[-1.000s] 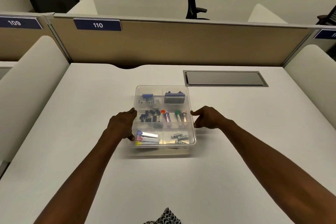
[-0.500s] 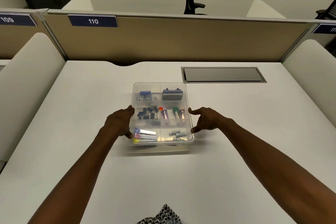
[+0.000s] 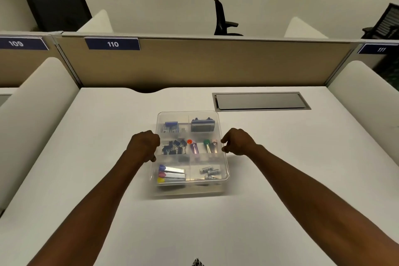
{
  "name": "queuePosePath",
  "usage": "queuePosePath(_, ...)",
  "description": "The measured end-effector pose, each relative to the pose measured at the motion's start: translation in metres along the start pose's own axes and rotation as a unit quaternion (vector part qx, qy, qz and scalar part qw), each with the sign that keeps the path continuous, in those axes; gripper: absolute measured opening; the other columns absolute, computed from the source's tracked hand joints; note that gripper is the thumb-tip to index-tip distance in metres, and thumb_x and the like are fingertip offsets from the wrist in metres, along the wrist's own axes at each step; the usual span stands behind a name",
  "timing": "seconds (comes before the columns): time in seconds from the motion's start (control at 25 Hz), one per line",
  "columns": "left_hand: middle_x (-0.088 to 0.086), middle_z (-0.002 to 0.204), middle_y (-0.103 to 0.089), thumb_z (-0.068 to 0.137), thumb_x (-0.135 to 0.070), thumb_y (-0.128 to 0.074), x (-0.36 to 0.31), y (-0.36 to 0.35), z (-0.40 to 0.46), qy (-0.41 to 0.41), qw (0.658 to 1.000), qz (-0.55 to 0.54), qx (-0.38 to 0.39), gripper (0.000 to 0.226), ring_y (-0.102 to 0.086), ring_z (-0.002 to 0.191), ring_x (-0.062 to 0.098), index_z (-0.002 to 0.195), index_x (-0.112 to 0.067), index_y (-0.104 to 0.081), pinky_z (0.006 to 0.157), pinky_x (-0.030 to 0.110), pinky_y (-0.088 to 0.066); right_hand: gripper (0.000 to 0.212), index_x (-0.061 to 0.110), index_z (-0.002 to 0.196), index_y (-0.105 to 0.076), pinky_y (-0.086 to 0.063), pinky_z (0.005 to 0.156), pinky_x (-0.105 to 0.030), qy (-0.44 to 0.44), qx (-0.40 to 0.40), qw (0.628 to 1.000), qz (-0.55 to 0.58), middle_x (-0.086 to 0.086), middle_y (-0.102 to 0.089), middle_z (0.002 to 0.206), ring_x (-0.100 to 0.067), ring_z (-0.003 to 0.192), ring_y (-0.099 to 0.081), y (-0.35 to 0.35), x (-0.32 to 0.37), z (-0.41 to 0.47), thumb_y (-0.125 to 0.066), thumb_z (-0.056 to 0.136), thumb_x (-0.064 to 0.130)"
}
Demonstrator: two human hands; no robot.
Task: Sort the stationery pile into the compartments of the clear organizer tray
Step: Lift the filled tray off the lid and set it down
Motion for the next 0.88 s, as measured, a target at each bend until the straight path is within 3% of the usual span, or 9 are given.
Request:
queuePosePath(0.16, 0.007, 0.122, -0.060, 0.079, -0.028, -0.079, 0.000, 0.012, 0.013, 0.002, 1.000, 0.001, -0.002, 0.047, -0.062, 0.106, 0.023, 0.120, -0.017, -0.061, 0.088, 0.029, -0.049, 0.035, 0.017, 0.104, -0.069, -0.053, 0.087, -0.034, -0.001, -0.022, 1.000, -0.010, -0.004, -0.070, 0.103, -0.023, 0.099, -0.064, 0.008, 0.008, 0.003, -0.083, 0.076, 0.034)
queuePosePath(0.28, 0.010, 0.114, -0.066, 0.086, -0.018, -0.068, -0.001, 0.018, 0.026, 0.000, 1.000, 0.014, 0.005, 0.027, -0.066, 0.086, 0.020, 0.111, -0.008, -0.063, 0.073, 0.023, -0.052, 0.023, 0.017, 0.097, -0.071, -0.055, 0.083, -0.033, -0.011, -0.018, 0.999, -0.038, -0.003, -0.072, 0.100, -0.023, 0.097, -0.066, 0.011, 0.012, 0.010, -0.080, 0.079, 0.029)
queuePosePath(0.4, 0.009, 0.116, -0.066, 0.076, -0.018, -0.080, -0.004, 0.025, 0.037, 0.008, 1.000, 0.011, 0.003, 0.045, -0.067, 0.099, 0.023, 0.115, -0.007, -0.062, 0.085, 0.028, -0.049, 0.019, 0.019, 0.086, -0.071, -0.057, 0.082, -0.034, -0.020, 0.011, 0.998, -0.061, -0.003, -0.074, 0.094, -0.023, 0.093, -0.069, 0.015, 0.016, 0.020, -0.083, 0.074, 0.027)
queuePosePath(0.64, 0.004, 0.129, -0.056, 0.059, -0.031, -0.091, -0.007, 0.024, 0.054, -0.022, 0.999, 0.034, -0.033, 0.088, -0.059, 0.113, 0.023, 0.134, -0.019, -0.046, 0.095, 0.035, -0.046, 0.054, 0.018, 0.105, -0.065, -0.053, 0.081, -0.035, -0.024, 0.018, 0.990, -0.138, -0.004, -0.068, 0.106, -0.024, 0.099, -0.064, 0.026, 0.023, 0.033, -0.088, 0.064, 0.044)
queuePosePath(0.76, 0.005, 0.126, -0.060, 0.060, -0.031, -0.091, -0.004, 0.022, 0.058, -0.019, 0.999, 0.042, -0.023, 0.084, -0.060, 0.112, 0.022, 0.131, -0.018, -0.050, 0.096, 0.036, -0.044, 0.083, 0.023, 0.129, -0.051, -0.051, 0.087, -0.038, -0.020, 0.010, 0.991, -0.128, -0.004, -0.062, 0.118, -0.025, 0.111, -0.058, 0.030, 0.024, 0.037, -0.091, 0.059, 0.046)
queuePosePath(0.88, 0.007, 0.120, -0.064, 0.060, -0.033, -0.091, -0.003, 0.020, 0.058, -0.011, 0.999, 0.043, -0.014, 0.075, -0.064, 0.106, 0.022, 0.124, -0.015, -0.055, 0.093, 0.033, -0.047, 0.095, 0.026, 0.141, -0.044, -0.049, 0.091, -0.039, -0.011, 0.014, 0.992, -0.122, 0.001, -0.063, 0.126, -0.024, 0.120, -0.054, 0.028, 0.025, 0.039, -0.090, 0.060, 0.047)
Point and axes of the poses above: each hand's wrist, its own z-axis towards the middle knuckle, its own y-axis out of the back of the hand, x = y × z, the point moved 6 cm from there along z, towards the middle knuckle
